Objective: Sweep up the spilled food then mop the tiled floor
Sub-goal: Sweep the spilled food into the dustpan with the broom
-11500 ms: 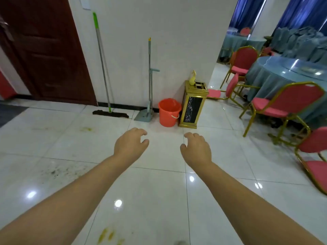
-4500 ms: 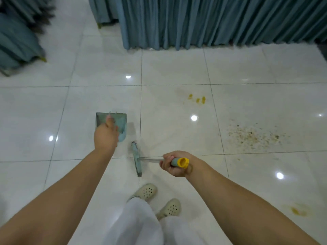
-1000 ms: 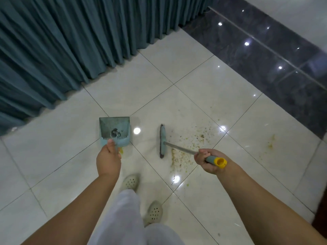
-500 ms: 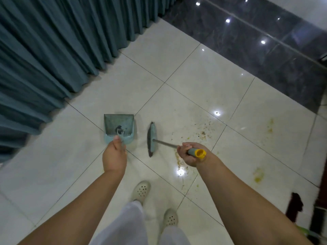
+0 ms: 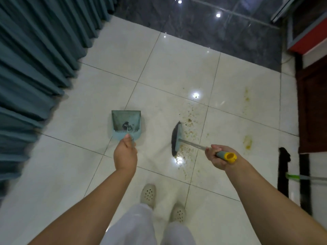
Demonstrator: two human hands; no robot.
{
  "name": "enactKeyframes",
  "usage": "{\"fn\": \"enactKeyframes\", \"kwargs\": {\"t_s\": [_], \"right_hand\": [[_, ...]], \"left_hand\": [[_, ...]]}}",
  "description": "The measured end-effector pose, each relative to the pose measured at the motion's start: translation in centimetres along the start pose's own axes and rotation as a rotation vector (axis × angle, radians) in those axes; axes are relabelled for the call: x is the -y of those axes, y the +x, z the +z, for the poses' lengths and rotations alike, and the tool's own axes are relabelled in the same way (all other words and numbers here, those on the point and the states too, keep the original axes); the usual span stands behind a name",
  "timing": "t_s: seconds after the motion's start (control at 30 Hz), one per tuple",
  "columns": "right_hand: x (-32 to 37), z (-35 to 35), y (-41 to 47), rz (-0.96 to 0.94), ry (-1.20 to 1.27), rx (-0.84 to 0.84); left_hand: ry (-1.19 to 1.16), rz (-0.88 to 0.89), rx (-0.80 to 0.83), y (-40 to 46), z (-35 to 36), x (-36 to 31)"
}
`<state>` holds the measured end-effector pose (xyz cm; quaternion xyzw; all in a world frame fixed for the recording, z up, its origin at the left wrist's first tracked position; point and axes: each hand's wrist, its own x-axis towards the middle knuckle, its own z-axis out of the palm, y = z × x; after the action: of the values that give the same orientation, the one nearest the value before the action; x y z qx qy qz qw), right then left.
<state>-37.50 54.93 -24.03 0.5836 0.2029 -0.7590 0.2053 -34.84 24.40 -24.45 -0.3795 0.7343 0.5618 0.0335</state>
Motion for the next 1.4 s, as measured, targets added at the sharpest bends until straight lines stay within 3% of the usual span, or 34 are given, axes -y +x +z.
{"fn": "enactKeyframes", "kwargs": {"t_s": [0.37, 0.57, 0.97, 1.23, 1.4], "right_hand": [[-4.2, -6.7, -4.7, 0.162, -0.019, 0.078], [-5.3, -11.9, -5.3, 0.12, -0.038, 0.09], [-7.2, -30.7, -12.4, -0.074, 0.434, 0.077], [-9.2, -39.5, -14.0, -0.231, 0.692, -0.06], [-8.0, -43.1, -13.4, -0.257, 0.723, -0.185]], "left_hand": [[0.141, 0.108, 0.15, -4.0, 4.0, -0.7], [0.189, 0.13, 0.221, -8.2, 5.5, 0.5], [0.44, 0.339, 0.432, -19.4, 9.6, 1.7], [0.543, 0.453, 0.604, -23.9, 13.4, 2.4], [0.568, 0.483, 0.668, -25.2, 15.9, 2.6]]}}
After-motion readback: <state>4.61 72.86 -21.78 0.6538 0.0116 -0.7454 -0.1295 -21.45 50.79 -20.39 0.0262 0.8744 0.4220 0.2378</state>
